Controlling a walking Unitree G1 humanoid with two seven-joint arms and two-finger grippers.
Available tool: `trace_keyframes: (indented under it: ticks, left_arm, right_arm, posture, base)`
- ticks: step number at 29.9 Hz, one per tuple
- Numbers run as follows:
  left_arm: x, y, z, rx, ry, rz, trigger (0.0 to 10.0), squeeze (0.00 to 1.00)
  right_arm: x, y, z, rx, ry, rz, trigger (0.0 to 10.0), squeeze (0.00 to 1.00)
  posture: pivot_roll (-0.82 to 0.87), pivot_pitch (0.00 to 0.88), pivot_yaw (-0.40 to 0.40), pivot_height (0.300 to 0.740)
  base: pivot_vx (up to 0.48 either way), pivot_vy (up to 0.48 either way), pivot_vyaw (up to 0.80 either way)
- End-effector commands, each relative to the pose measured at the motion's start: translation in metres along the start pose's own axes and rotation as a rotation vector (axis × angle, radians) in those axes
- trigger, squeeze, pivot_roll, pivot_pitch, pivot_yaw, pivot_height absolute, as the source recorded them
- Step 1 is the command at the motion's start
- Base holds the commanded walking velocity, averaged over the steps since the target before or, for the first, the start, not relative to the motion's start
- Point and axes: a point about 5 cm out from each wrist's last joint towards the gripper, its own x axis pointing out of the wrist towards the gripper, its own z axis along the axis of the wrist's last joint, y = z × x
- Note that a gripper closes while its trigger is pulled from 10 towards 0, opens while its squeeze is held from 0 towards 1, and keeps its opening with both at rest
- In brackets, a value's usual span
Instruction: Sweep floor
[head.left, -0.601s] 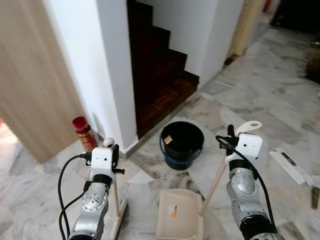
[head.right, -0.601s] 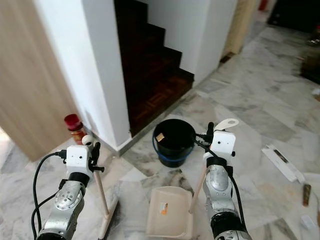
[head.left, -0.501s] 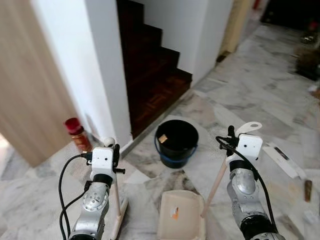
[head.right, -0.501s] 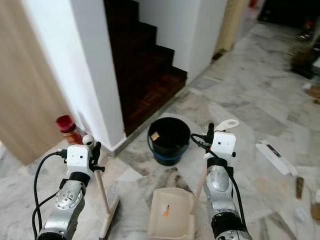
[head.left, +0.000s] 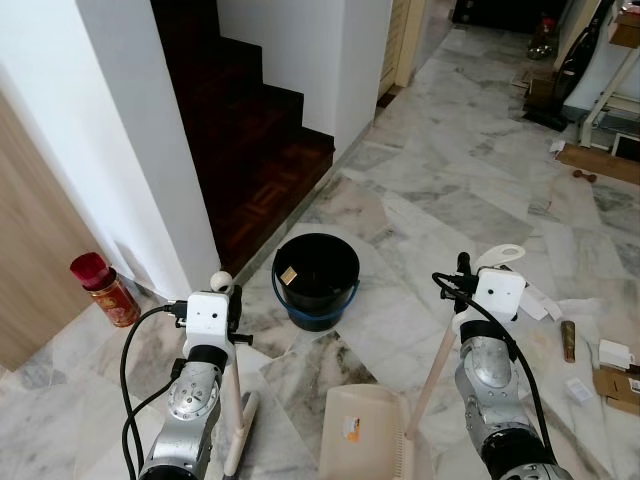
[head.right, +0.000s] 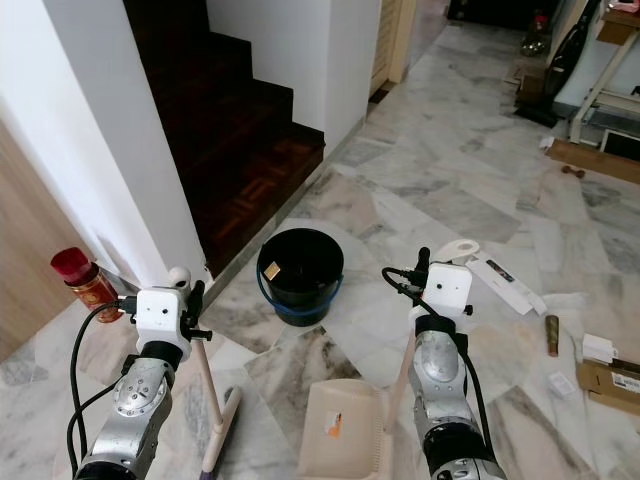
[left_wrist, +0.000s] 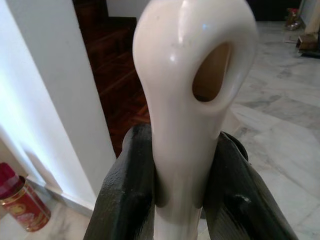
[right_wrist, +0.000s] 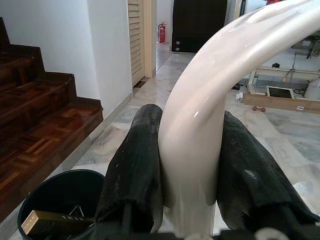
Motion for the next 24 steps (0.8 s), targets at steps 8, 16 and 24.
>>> trace_keyframes:
  ticks: [8,16,24]
  left_arm:
    - [0.0047,0.0007,0.0081,0.006,-0.043,-0.001,10.0,0.0]
    - [0.0039,-0.0005,0.008,0.011,-0.047,0.003,10.0,0.0]
    - [0.0026,0.0013,0.0069,0.015,-0.046,0.008,10.0,0.0]
  right_arm:
    - [0.0046,0.0021,0.0065,0.013,-0.025,-0.005,10.0,0.0]
    - [0.005,0.0013,0.0071,0.009,-0.029,-0.006,10.0,0.0]
    - [0.005,0.0025,0.0065,0.01,-0.025,-0.002,10.0,0.0]
  posture:
    - [0.05,0.033,-0.016,0.74]
    - [0.05,0.028,-0.019,0.74]
    - [0.05,0.01,-0.023,0.74]
  base:
    - [0.0,0.0,-0.8]
    - [0.0,-0.353,-0.8]
    - [0.0,0.0,-0.8]
